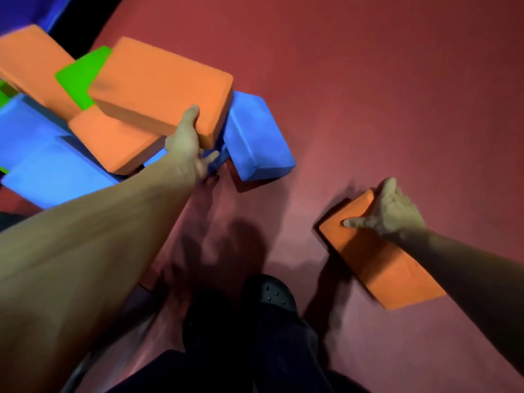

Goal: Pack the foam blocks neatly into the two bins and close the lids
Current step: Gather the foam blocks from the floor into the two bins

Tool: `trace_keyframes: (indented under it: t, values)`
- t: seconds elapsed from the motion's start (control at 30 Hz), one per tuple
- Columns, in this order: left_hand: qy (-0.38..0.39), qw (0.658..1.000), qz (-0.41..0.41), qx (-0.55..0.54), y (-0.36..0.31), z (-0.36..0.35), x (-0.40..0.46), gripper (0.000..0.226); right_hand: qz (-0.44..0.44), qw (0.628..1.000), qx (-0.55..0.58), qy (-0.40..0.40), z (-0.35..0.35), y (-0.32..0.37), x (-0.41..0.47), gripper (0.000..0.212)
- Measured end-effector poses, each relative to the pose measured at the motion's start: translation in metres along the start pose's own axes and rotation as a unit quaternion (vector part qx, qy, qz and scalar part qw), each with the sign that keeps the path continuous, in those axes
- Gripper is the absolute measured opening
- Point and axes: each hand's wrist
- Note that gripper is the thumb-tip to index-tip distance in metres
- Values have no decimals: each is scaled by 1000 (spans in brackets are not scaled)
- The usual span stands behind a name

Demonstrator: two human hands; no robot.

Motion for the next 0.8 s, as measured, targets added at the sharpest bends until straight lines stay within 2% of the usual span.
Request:
trace_keyframes:
  t: [0.07,0.2,0.23,0.3,0.37,0.4,0.5,0.57,0.63,0.73,0.8]
  values:
    - [-27,1000,-15,5,-10,17,-22,69,28,999,-7,-19,12,12,-14,100]
    - [-76,992,-87,46,-45,72,-98,47,78,996,-51,-15,55,60,-43,122]
    - [-79,989,-108,59,-55,91,-120,56,89,994,-62,-11,68,79,-51,119]
    - [-110,978,-153,87,-74,135,-169,91,121,991,-48,-21,95,121,-70,108]
    - [-162,962,-198,92,-92,183,-212,104,161,986,6,-39,116,167,-94,100]
    - [-179,956,-217,81,-98,206,-234,97,182,981,33,-50,124,189,-107,97]
    - [-206,945,-251,26,-99,270,-303,56,243,960,113,-80,133,254,-150,94]
    - [-234,940,-246,-20,-87,317,-335,38,271,940,176,-108,128,296,-179,92]
    - [-275,930,-244,-26,-67,367,-353,49,276,924,235,-126,113,338,-204,91]
    - [-362,893,-264,45,-33,437,-371,88,278,903,300,-135,78,398,-243,100]
    - [-387,873,-272,119,-7,471,-380,88,282,900,310,-123,52,431,-270,95]
Point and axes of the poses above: each hand's wrist, its own x-axis towards the middle knuckle, its own z-axis out of the back of the hand, y = z × x, and after that the axes turned 10 degrees about z, right-handed
